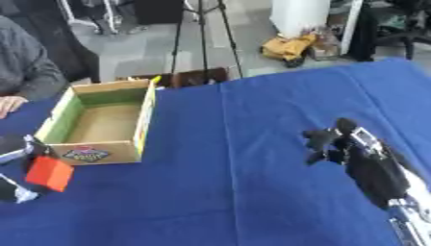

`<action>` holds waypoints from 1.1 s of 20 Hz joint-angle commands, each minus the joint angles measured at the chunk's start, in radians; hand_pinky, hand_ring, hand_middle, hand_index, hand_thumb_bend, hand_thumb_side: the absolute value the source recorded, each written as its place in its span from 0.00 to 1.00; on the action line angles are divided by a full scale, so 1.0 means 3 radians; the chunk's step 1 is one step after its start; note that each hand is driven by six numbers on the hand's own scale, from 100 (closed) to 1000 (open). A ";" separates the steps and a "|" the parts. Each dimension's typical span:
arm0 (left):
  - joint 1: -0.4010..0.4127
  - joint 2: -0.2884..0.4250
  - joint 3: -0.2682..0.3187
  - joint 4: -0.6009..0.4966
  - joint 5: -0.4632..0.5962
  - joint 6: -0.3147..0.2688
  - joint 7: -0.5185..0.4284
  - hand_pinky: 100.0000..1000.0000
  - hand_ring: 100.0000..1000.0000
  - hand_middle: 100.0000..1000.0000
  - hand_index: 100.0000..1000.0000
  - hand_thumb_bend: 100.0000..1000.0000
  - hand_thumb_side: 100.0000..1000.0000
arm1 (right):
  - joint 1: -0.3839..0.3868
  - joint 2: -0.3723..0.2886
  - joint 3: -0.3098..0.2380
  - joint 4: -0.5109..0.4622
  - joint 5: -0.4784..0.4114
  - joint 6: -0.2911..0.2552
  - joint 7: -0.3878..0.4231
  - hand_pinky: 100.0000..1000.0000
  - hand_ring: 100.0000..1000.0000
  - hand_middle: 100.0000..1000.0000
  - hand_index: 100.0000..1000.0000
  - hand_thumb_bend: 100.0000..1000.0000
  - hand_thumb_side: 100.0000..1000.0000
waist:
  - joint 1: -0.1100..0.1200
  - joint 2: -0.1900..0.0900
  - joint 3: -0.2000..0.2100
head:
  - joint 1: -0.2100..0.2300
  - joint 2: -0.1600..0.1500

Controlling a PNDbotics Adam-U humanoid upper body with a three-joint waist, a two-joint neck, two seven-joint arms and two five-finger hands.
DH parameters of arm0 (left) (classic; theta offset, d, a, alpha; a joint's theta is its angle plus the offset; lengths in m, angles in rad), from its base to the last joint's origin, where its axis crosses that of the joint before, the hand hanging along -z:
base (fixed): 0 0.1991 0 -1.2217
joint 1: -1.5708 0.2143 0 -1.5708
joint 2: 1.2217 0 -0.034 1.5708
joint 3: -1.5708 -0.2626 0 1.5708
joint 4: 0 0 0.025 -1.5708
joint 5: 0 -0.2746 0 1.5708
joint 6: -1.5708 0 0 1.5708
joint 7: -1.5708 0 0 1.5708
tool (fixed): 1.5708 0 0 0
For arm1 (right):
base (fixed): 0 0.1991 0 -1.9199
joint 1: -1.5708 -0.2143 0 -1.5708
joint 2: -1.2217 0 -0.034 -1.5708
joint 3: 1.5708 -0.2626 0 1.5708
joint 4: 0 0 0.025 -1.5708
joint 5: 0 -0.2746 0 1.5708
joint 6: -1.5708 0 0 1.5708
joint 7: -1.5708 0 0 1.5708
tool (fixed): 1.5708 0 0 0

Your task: Pick up objects on the table and place them in the box.

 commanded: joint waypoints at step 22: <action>-0.0814 -0.0704 0.0487 0.1894 -0.1262 0.0833 0.1606 0.63 0.52 0.58 0.85 0.29 0.32 | -0.0086 -0.0044 0.0140 -0.0020 0.0058 0.0042 0.0180 0.55 0.88 0.52 0.49 0.00 0.94 | 0.0066 -0.0026 -0.0325 | 0.0209 -0.0001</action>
